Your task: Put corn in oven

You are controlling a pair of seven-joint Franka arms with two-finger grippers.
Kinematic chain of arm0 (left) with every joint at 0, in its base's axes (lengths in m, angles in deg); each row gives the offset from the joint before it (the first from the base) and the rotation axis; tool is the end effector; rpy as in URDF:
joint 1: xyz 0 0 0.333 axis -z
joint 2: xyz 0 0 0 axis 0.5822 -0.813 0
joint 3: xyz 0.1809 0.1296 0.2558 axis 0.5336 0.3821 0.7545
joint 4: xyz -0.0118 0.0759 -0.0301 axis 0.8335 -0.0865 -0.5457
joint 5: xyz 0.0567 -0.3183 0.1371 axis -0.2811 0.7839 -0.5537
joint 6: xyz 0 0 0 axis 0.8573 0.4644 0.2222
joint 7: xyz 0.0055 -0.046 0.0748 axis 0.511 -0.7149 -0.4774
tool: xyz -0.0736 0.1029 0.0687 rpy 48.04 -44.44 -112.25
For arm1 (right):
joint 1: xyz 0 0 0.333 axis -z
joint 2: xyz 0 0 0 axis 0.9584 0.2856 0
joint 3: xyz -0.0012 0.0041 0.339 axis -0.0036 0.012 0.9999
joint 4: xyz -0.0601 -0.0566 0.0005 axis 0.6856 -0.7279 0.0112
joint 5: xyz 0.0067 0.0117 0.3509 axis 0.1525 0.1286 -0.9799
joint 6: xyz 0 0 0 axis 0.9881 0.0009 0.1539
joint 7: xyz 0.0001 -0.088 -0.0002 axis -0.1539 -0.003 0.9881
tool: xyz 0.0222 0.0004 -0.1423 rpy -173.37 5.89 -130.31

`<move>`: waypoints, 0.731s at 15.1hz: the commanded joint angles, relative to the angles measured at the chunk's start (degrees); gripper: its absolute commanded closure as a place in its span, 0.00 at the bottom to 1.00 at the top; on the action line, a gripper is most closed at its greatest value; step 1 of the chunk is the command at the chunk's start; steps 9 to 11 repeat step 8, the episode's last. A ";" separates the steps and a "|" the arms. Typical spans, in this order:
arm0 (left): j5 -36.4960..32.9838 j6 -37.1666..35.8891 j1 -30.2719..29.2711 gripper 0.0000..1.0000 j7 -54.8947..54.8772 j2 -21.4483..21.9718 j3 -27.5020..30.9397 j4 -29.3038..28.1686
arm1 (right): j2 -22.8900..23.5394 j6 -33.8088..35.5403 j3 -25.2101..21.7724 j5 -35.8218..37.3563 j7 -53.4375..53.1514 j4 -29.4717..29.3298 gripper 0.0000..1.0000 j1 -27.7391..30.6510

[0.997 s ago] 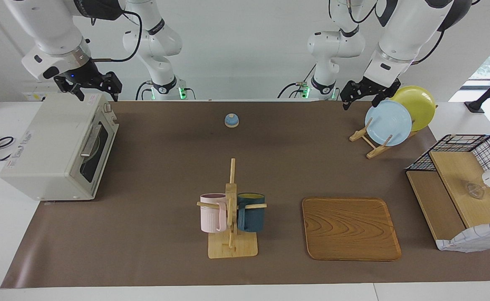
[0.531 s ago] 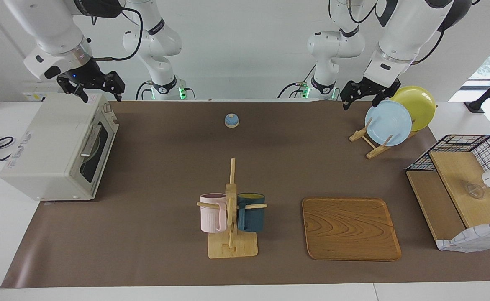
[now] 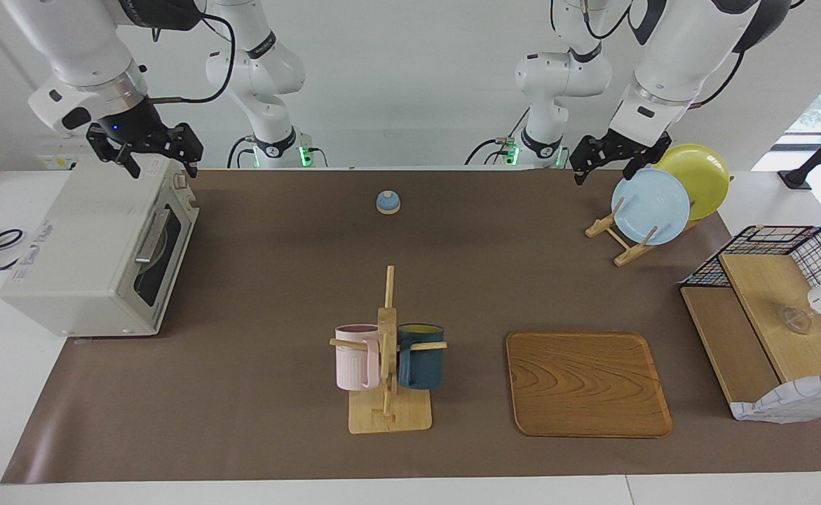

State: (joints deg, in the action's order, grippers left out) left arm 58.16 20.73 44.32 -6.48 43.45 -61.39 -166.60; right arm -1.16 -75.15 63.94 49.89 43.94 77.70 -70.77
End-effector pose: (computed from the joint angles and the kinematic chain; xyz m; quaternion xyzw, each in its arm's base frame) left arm 0.4685 -0.1212 0.6081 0.9988 0.0185 -0.0463 0.0014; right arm 0.4829 -0.0238 0.6199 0.9986 0.0086 -0.0470 0.0208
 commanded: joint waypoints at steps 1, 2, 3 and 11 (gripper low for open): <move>0.37 -1.33 -0.18 0.00 0.12 -0.24 0.05 1.02 | -0.93 -1.40 0.33 -1.74 -0.94 1.19 0.00 0.70; 0.37 -1.33 -0.27 0.00 0.12 -0.24 0.05 1.02 | -0.93 -1.40 0.33 -1.83 -0.94 1.28 0.00 0.70; 0.37 -1.33 -0.18 0.00 0.04 -0.24 0.05 1.02 | -0.93 -1.48 0.33 -1.83 -0.94 1.28 0.00 0.70; 0.37 -1.24 -0.18 0.00 0.12 -0.24 0.05 1.02 | -0.93 -1.48 0.33 -1.83 -0.94 1.28 0.00 0.17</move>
